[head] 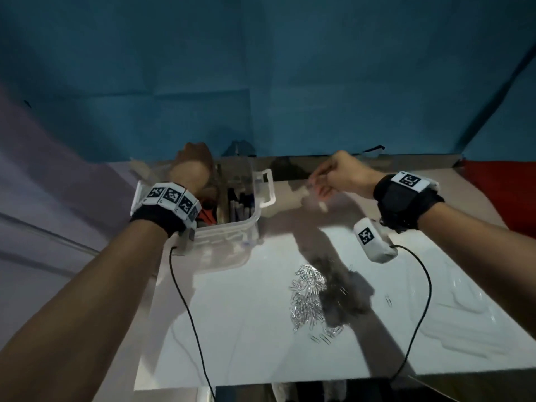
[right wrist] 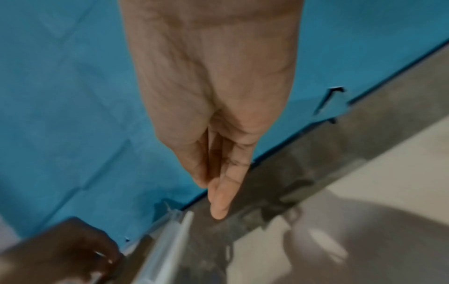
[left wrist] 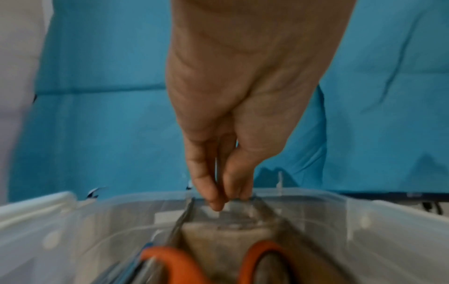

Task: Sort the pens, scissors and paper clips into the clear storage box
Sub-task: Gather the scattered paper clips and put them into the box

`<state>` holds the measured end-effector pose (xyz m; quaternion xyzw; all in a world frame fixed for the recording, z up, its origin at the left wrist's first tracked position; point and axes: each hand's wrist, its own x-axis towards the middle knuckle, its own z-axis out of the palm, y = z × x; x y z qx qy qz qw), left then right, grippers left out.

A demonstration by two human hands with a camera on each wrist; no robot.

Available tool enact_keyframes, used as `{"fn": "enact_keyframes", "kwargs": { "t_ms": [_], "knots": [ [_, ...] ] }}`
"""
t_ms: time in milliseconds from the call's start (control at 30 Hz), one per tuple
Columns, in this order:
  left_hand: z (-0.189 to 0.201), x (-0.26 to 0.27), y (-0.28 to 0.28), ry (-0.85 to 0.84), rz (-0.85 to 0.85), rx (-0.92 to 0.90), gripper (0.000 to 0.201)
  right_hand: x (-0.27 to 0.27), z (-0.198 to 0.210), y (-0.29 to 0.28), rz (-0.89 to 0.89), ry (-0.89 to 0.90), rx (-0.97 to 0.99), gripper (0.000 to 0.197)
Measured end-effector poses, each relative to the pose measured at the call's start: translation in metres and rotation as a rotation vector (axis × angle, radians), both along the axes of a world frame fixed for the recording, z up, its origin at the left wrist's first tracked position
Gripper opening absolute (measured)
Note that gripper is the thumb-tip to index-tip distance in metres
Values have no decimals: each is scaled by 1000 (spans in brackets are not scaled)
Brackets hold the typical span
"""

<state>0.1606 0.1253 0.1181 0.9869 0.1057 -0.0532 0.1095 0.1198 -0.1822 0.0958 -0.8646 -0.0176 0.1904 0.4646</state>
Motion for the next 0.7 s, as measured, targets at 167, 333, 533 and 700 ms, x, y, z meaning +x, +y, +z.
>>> {"fn": "enact_keyframes", "kwargs": {
  "t_ms": [167,333,533,700],
  "knots": [
    [1,-76,-83,-245,-395,-170,30,-41,-82,-12,229,88,-313,22],
    [-73,-122,-150,15,-564,-182,23,-84,-126,11,443,-125,-623,22],
    [-168,-133,-148,179,-663,-103,22,-110,-141,-18,573,-219,-609,37],
    [-188,-153,-151,54,-687,-123,17,-110,-140,-41,455,-253,-621,24]
  ]
}}
